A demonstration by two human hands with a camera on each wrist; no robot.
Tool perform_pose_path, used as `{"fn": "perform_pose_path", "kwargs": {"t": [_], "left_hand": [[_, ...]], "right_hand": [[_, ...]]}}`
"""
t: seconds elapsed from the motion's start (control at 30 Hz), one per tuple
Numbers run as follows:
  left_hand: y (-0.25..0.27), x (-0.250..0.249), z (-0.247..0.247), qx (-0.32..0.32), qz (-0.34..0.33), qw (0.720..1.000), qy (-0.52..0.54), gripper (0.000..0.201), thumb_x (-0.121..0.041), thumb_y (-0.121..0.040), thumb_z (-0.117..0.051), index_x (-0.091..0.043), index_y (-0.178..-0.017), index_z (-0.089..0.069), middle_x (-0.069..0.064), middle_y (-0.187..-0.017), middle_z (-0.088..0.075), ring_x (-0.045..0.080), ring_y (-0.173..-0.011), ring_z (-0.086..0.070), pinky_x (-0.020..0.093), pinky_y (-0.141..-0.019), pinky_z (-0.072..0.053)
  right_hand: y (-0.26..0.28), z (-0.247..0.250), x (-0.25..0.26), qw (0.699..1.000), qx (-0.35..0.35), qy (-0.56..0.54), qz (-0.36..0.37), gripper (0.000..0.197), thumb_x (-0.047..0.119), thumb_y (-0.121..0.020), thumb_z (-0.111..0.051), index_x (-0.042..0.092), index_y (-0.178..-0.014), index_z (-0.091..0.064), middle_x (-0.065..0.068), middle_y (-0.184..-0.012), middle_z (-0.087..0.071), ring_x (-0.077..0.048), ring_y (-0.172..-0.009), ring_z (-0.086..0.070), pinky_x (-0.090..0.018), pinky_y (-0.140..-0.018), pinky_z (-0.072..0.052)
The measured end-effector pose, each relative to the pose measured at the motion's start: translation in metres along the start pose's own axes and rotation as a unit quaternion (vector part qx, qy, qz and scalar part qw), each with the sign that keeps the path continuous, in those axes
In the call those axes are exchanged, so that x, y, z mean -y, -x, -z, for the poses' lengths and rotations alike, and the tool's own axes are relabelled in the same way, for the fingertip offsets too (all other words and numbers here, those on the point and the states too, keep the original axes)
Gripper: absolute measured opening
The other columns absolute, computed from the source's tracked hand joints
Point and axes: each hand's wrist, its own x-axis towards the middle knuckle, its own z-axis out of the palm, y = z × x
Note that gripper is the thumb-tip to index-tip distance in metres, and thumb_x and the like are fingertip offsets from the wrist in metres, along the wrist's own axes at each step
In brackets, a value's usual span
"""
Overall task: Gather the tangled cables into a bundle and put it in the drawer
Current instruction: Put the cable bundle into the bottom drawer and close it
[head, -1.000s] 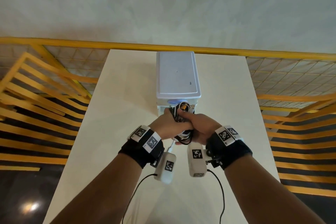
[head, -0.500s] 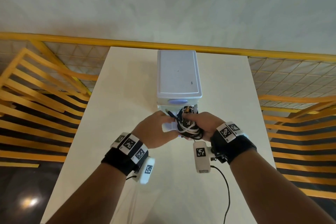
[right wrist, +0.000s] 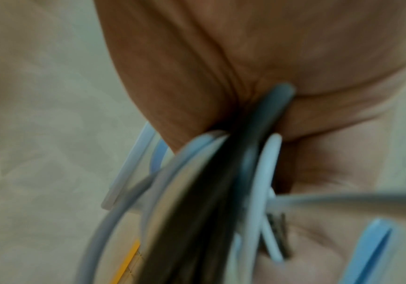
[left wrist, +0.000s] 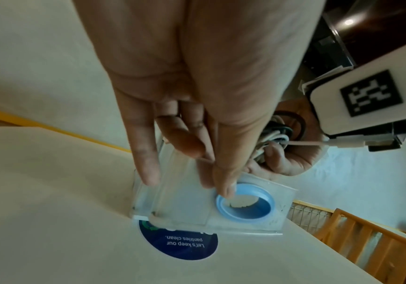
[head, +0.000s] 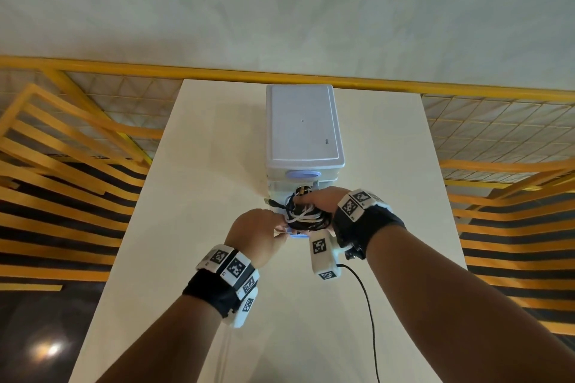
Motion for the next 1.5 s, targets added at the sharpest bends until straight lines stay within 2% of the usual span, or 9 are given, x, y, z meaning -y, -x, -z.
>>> {"fn": "perform_pose_path", "kwargs": {"t": [0.23,0.37,0.5,0.67,0.9,1.03,1.23,1.4,1.5], "left_hand": [[0.009,0.005,-0.007,-0.087,-0.006,0.996,0.008,0.018,-0.044,-0.085,-0.069,-0.033,-0.099,-0.067,-0.02,-0.093,-0.071,0.001,-0.094,-0.064,0.019,-0.074,-0.042],[0.009,0.002,-0.004,-0.099,-0.031,0.995,-0.012,0.017,-0.045,-0.081,-0.069,-0.031,-0.091,-0.069,-0.018,-0.087,-0.072,0.009,-0.089,-0.069,0.022,-0.069,-0.047],[0.01,-0.002,0.004,-0.071,-0.033,0.997,-0.009,0.032,-0.063,-0.079,-0.064,-0.035,-0.092,-0.07,-0.022,-0.093,-0.071,0.002,-0.094,-0.067,0.024,-0.077,-0.051],[0.01,-0.007,0.01,-0.065,-0.022,0.998,0.008,0.047,-0.079,-0.085,-0.051,-0.036,-0.088,-0.069,-0.023,-0.095,-0.073,-0.004,-0.095,-0.066,0.02,-0.071,-0.039],[0.005,0.003,0.0,-0.204,-0.046,0.978,0.014,0.048,-0.077,-0.074,-0.066,-0.032,-0.082,-0.05,-0.019,-0.083,-0.056,0.008,-0.081,-0.052,0.026,-0.057,-0.045],[0.0,0.013,-0.014,-0.21,-0.118,0.971,0.007,0.056,-0.062,-0.089,-0.056,-0.028,-0.132,-0.065,-0.006,-0.129,-0.065,0.017,-0.12,-0.059,0.035,-0.084,-0.059],[-0.002,0.011,-0.032,-0.173,-0.17,0.968,-0.066,0.067,-0.046,-0.11,-0.013,-0.012,-0.14,-0.062,0.006,-0.145,-0.06,0.029,-0.14,-0.051,0.045,-0.105,-0.053],[0.006,0.008,-0.035,-0.079,-0.204,0.974,-0.053,0.082,-0.062,-0.098,-0.042,-0.032,-0.164,-0.002,-0.004,-0.168,-0.025,0.019,-0.157,-0.017,0.044,-0.127,-0.02],[-0.005,0.011,-0.039,-0.092,-0.227,0.968,-0.046,0.073,-0.06,-0.1,-0.043,-0.033,-0.162,-0.014,-0.002,-0.157,-0.047,0.019,-0.148,-0.041,0.051,-0.119,-0.036]], "right_hand": [[0.004,-0.006,0.006,0.995,-0.04,0.073,0.049,0.028,0.044,-0.092,-0.068,0.018,-0.083,-0.063,0.001,-0.085,-0.071,-0.015,-0.073,-0.066,-0.027,-0.071,-0.053],[0.0,-0.004,0.009,0.971,-0.092,0.209,0.079,0.037,0.053,-0.086,-0.07,0.018,-0.08,-0.061,0.003,-0.086,-0.066,-0.018,-0.083,-0.064,-0.032,-0.08,-0.051],[0.002,-0.008,0.007,0.936,-0.172,0.281,0.126,0.042,0.051,-0.093,-0.063,0.013,-0.075,-0.054,-0.002,-0.083,-0.062,-0.014,-0.066,-0.055,-0.024,-0.054,-0.038],[0.01,-0.011,0.007,0.861,-0.22,0.426,0.172,0.035,0.045,-0.102,-0.051,0.013,-0.092,-0.062,-0.004,-0.086,-0.063,-0.022,-0.09,-0.067,-0.029,-0.076,-0.052],[0.021,0.0,-0.001,0.893,-0.258,0.308,0.203,0.036,0.047,-0.099,-0.054,0.014,-0.085,-0.056,0.0,-0.079,-0.059,-0.02,-0.077,-0.06,-0.028,-0.065,-0.045],[0.027,0.007,-0.021,0.92,-0.161,0.263,0.243,0.036,0.046,-0.099,-0.043,0.016,-0.098,-0.063,0.0,-0.091,-0.066,-0.019,-0.085,-0.063,-0.028,-0.067,-0.046],[0.037,0.005,-0.043,0.925,-0.052,0.241,0.289,0.037,0.044,-0.099,-0.054,0.032,-0.134,-0.05,0.008,-0.114,-0.068,-0.012,-0.099,-0.063,-0.025,-0.082,-0.045],[0.035,0.001,-0.051,0.919,-0.061,0.247,0.301,0.056,0.048,-0.102,-0.05,0.025,-0.151,-0.036,0.001,-0.138,-0.06,-0.021,-0.121,-0.062,-0.031,-0.1,-0.048],[0.034,0.001,-0.054,0.916,-0.054,0.27,0.292,0.064,0.048,-0.103,-0.047,0.021,-0.157,-0.027,-0.002,-0.148,-0.054,-0.023,-0.124,-0.06,-0.031,-0.103,-0.046]]}}
